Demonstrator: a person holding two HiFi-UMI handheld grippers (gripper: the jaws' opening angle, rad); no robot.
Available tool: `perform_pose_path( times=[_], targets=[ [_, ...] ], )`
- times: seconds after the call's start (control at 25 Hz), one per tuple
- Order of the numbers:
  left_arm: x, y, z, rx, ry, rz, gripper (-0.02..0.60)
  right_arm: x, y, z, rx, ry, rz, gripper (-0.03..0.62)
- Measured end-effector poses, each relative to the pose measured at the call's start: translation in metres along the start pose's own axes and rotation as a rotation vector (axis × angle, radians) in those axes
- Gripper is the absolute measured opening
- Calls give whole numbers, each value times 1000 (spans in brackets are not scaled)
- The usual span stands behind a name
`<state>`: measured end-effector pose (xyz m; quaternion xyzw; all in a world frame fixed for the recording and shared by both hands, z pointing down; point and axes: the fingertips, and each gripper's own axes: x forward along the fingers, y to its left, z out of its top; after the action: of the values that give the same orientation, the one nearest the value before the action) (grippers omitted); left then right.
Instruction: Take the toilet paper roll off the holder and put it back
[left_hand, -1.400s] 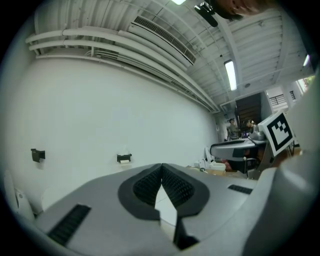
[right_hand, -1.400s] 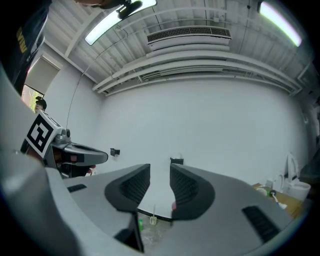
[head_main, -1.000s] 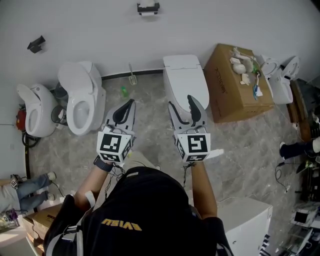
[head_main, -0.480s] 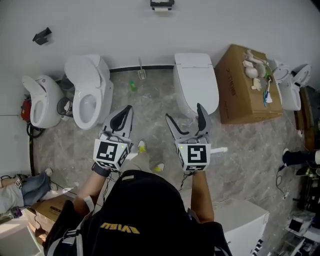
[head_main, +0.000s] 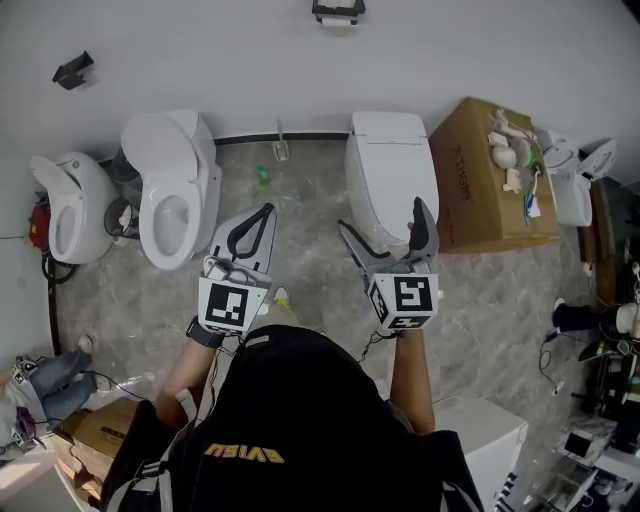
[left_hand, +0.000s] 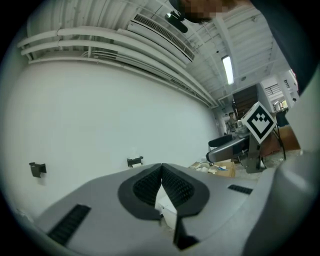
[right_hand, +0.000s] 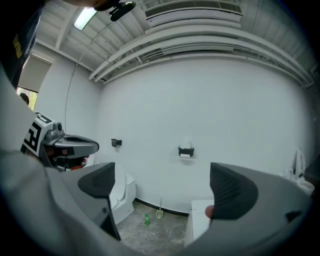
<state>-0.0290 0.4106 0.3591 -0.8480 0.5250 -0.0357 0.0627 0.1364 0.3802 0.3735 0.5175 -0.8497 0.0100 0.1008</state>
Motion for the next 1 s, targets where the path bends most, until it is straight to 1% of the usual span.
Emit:
perform_pose_path(
  times=[0.08,0.2,0.32,0.4,0.56,0.72,0.84,1.0],
  targets=[
    [7,18,-8,-14,15,16,11,17,-1,4,-7,10,-10,583],
    [11,45,-25,-31,53,19,11,37,-1,7,16,20,-32,583],
    [8,77,-42,-75,74,32,11,56,5,16,12,29,-50,583],
    [8,93,-53,-89,91,28,11,67,7,23,5,23,-67,583],
    [18,105,-61,-63,97,7,11,85,1,30,14,17,-78,583],
    [39,120,-69,-87,103,26,11,110,-11,21,36,39,-47,581],
    [62,128,-75,-102,115,40,11,129,-29,17,52,37,-39,581],
    [105,136,-77,-82,121,55,11,165,-60,16,49,23,-24,581]
  ],
)
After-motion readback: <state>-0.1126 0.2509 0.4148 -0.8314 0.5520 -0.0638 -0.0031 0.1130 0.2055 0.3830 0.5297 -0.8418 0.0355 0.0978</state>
